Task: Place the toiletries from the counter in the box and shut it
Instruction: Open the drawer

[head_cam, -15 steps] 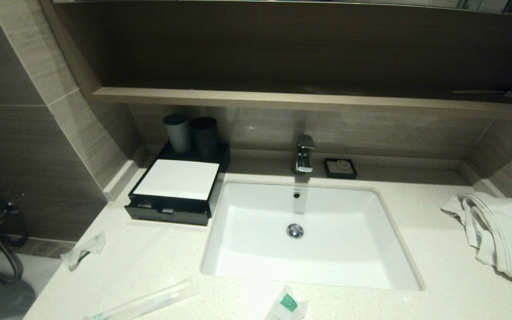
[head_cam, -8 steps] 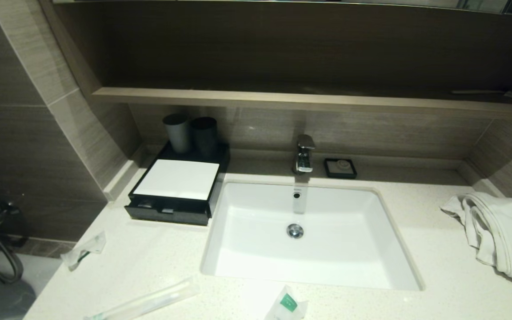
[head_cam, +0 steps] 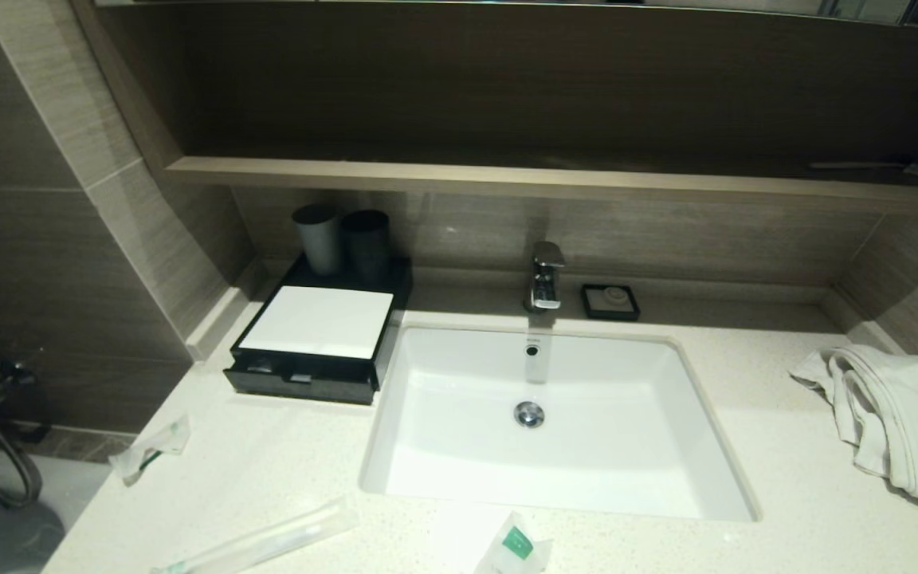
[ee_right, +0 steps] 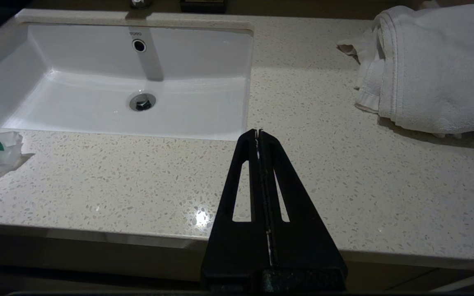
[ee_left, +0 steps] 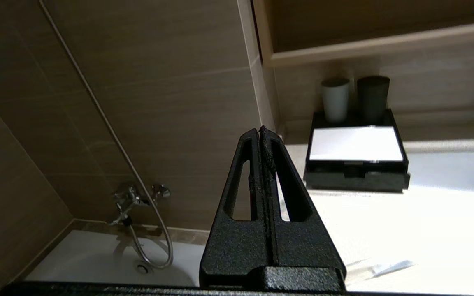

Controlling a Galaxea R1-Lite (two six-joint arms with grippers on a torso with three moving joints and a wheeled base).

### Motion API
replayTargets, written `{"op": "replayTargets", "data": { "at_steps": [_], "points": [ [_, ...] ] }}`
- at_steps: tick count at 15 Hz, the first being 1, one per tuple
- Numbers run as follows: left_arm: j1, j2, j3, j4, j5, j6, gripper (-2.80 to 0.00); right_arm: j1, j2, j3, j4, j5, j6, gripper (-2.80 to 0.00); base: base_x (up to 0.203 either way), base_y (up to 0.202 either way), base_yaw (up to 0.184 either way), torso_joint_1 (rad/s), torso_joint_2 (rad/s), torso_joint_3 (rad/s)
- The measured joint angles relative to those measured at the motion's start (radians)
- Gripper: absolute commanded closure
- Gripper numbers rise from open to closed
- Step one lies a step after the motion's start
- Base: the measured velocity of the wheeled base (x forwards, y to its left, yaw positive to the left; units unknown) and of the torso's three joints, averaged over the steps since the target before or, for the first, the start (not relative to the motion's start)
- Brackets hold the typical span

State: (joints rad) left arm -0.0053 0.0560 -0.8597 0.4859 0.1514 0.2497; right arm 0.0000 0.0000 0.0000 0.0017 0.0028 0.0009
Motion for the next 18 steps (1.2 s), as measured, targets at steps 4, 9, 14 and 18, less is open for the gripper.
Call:
{"op": "replayTargets", "data": {
  "at_steps": [4, 9, 14, 18],
  "points": [
    [-0.003, 0.251, -0.209, -0.018, 0.000, -0.105, 0.00, 0.000, 0.000, 0.000, 0.000, 0.000, -0.001, 0.00, 0.000, 0.000, 0.000, 0.000, 0.00, 0.000],
    [-0.004, 0.577, -0.294, -0.024, -0.006, -0.158, 0.00, 0.000, 0.000, 0.000, 0.000, 0.000, -0.001, 0.00, 0.000, 0.000, 0.000, 0.000, 0.00, 0.000],
    [-0.006, 0.748, -0.196, -0.086, -0.007, -0.210, 0.00, 0.000, 0.000, 0.000, 0.000, 0.000, -0.001, 0.00, 0.000, 0.000, 0.000, 0.000, 0.00, 0.000],
    [-0.006, 0.822, -0.060, -0.187, -0.007, -0.215, 0.00, 0.000, 0.000, 0.000, 0.000, 0.000, -0.001, 0.00, 0.000, 0.000, 0.000, 0.000, 0.00, 0.000]
  ]
}}
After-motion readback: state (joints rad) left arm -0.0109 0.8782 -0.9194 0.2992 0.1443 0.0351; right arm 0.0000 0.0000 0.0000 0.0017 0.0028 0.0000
